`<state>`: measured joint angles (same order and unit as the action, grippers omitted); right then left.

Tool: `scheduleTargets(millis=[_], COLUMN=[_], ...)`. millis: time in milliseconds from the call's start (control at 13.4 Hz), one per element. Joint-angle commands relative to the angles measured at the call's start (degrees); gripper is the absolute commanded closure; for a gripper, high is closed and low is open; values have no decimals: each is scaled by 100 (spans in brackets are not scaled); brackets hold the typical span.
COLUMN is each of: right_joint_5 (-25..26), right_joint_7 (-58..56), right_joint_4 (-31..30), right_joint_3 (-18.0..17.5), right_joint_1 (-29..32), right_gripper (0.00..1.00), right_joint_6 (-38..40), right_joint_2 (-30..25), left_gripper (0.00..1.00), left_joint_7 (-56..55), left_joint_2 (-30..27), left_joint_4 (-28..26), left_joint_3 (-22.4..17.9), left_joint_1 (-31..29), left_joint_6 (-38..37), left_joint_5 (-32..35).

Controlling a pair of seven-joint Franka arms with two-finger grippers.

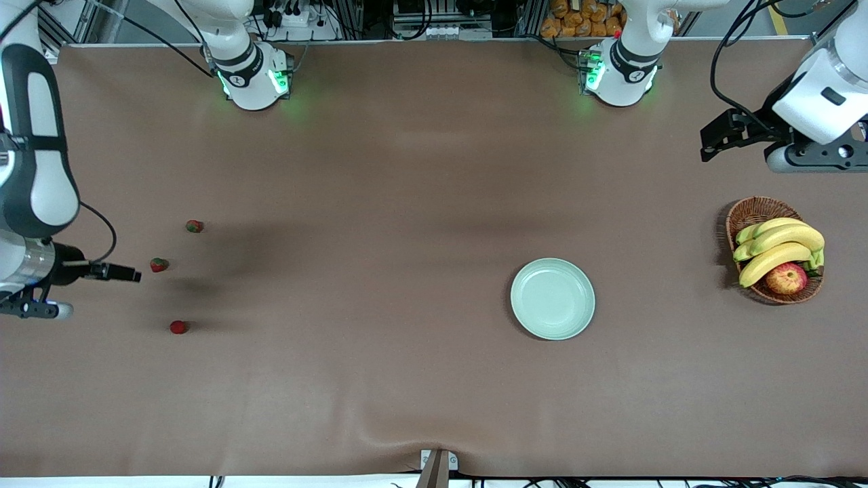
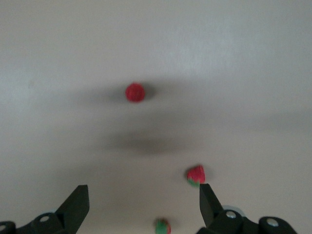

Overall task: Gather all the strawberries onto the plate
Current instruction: 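Reach the right gripper down to the nearest red strawberry, then close the right gripper on the strawberry and lift it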

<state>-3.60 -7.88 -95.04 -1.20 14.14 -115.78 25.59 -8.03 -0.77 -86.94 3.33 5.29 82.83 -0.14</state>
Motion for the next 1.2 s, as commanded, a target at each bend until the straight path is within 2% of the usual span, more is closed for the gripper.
scheduleTargets(millis=[0, 299, 822, 1046, 1120], right_joint_5=[26, 17, 8, 8, 8], right_joint_7=[-64, -12, -20, -47, -47], right_joint_4=[73, 117, 82, 65, 64], right_joint_3=[-73, -91, -82, -82, -82], right_joint_1=[-33, -130, -315, -306, -306], right_gripper=[0, 0, 24, 25, 31], right_joint_6=[-758, -1964, -2528, -2896, -2958], right_joint_2=[393, 1061, 1484, 1721, 1782], left_gripper=[0, 0, 0, 0, 0], left_joint_7=[-24, -24, -50, -41, -41], left_joint_2=[-12, 68, 15, 15, 24], left_joint_4=[37, 28, 46, 37, 28], left_joint_3=[36, 63, 72, 63, 63], left_joint_1=[-99, -55, -63, -99, -99], left_joint_6=[-13, 294, 242, 216, 216], left_joint_5=[49, 49, 119, 119, 119])
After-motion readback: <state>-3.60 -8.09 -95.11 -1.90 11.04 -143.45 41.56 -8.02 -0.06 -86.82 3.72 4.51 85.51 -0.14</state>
